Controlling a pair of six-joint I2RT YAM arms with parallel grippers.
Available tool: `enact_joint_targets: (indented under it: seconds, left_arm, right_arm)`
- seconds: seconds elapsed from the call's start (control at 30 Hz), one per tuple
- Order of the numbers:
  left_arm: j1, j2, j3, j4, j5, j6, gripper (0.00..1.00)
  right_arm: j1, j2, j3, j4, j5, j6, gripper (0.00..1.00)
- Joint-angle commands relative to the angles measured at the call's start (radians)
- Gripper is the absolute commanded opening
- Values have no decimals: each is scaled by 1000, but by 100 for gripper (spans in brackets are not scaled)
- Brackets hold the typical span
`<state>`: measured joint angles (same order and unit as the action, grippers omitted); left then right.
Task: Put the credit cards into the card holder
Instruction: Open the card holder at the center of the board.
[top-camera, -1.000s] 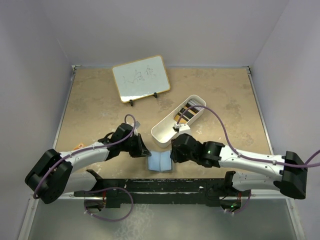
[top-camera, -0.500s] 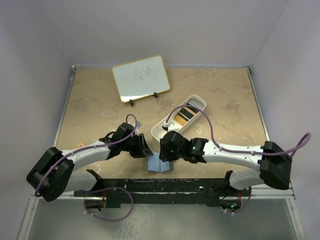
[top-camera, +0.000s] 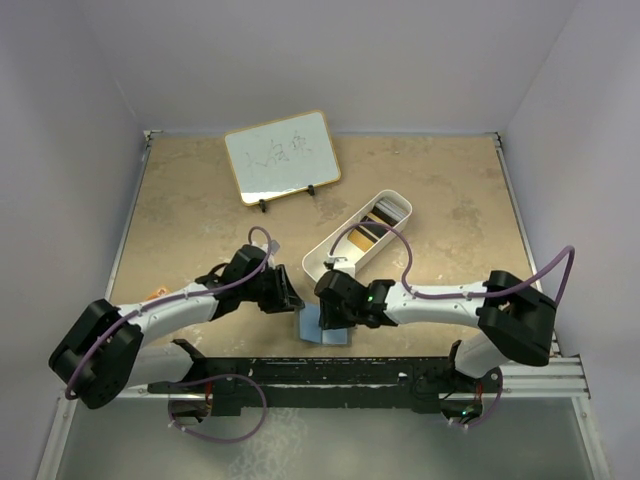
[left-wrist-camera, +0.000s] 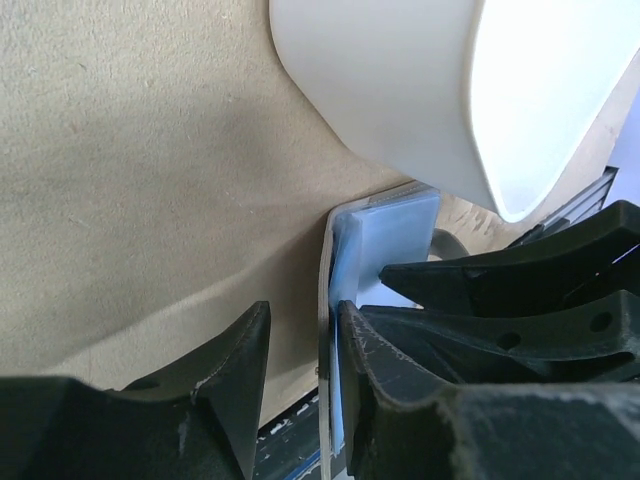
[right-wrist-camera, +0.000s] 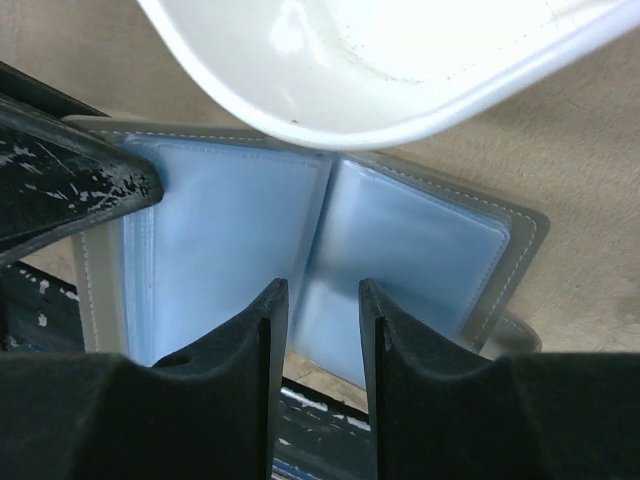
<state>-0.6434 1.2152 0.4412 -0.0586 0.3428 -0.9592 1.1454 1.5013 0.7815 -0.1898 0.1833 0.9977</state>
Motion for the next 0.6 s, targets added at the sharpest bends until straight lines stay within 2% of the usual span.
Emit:
enact_joint_targets:
  seconds: [0.0,0.2,0.47,0.57]
  left_arm:
    - [1,19,5,54,-19,4,29]
    - [1,46,16,55,-20,22,24]
    - [1,29,6,103,18,-3,35]
    - [0,50,3,125,39,-6,36]
  right_arm:
    - [6,-12,-26,24,4,28,36]
    - [8,-2,-41,28,1,31,35]
    - [22,17,-3,-10,23,5,36]
    - [25,44,9,-23,28,3,36]
